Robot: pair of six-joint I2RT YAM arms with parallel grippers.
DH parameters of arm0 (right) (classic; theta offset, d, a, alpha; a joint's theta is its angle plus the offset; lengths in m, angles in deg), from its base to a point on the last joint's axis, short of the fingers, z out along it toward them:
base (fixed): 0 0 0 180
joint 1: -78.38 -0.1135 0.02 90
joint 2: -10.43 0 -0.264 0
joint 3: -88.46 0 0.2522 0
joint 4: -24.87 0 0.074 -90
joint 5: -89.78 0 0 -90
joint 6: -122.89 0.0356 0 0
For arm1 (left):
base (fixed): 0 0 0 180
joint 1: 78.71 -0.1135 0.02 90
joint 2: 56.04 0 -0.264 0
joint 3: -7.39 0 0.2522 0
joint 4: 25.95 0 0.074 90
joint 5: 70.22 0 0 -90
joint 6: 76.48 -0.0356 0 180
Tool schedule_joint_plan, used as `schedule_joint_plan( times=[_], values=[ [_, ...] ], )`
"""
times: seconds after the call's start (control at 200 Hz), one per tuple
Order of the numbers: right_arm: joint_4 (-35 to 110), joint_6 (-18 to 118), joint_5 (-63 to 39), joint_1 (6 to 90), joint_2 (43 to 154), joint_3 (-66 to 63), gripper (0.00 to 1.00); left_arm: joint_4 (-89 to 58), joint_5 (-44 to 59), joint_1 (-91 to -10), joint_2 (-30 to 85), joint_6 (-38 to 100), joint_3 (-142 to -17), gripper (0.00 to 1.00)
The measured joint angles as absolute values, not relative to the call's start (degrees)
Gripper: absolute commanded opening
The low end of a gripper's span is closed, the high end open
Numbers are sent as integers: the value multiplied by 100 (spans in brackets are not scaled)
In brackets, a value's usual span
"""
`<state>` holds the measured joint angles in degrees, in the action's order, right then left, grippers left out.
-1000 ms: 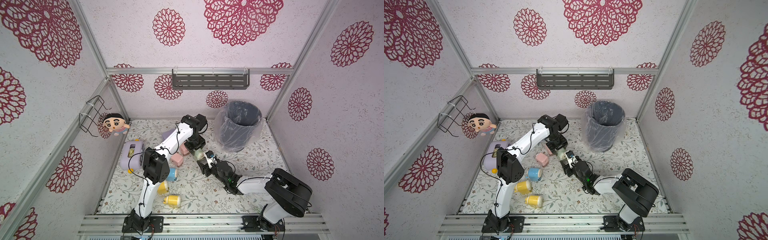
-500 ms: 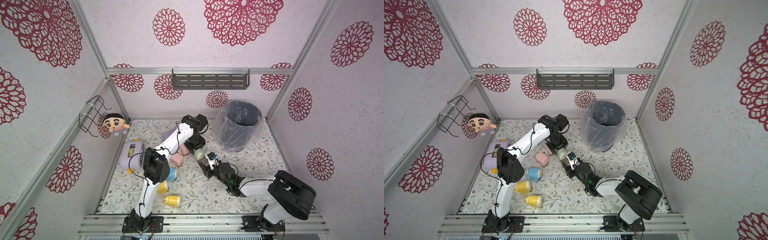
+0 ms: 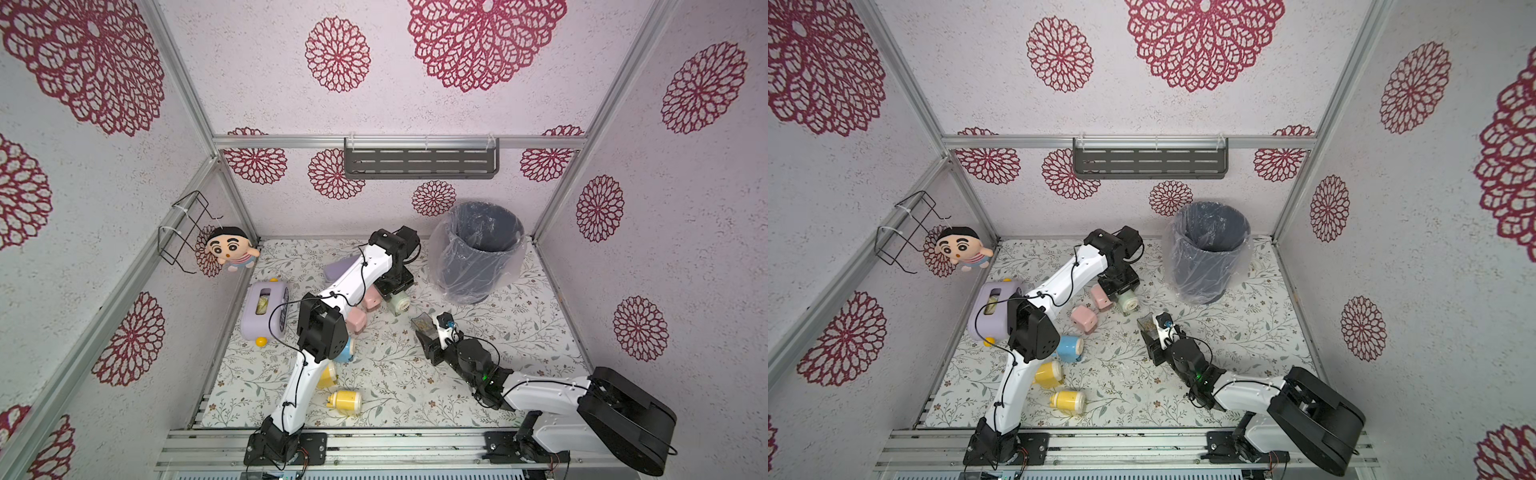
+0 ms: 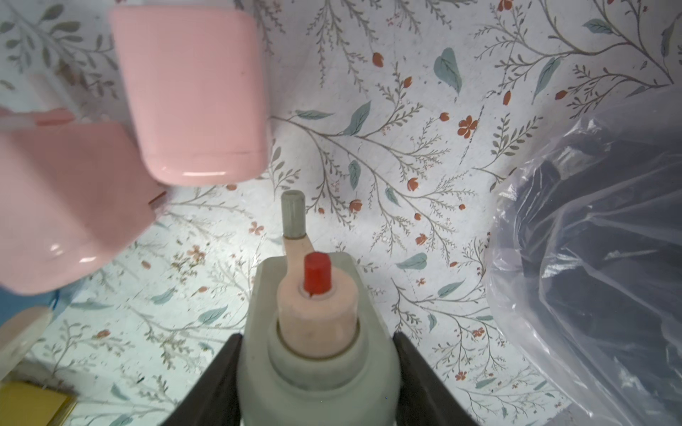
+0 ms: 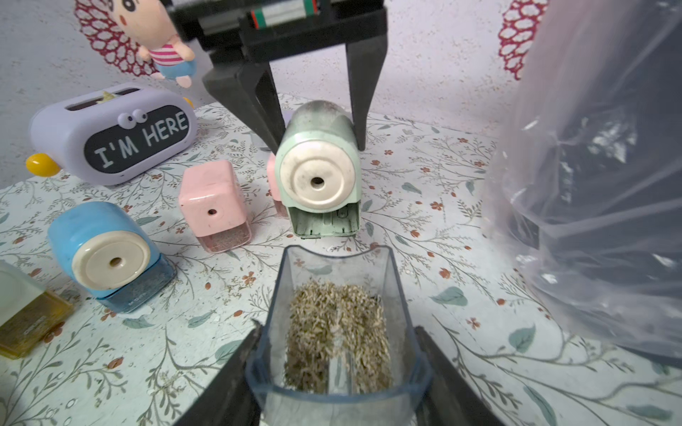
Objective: Take out the pencil sharpener tray and clean the shavings
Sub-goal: Place the pencil sharpener at the center of the board.
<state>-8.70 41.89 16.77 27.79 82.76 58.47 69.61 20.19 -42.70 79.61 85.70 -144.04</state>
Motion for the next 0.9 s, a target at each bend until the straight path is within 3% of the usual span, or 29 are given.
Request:
schedule_joint_plan(
  times=[0.38, 0.896],
  values=[
    [-129, 4641, 2313, 2827, 7808, 6172, 49, 5577, 2104, -4259, 9107, 7486, -15000, 7],
    [179, 4792, 2359, 3212, 7133, 6310, 47, 4727, 2351, -4285, 9721, 6885, -15868, 15]
  ],
)
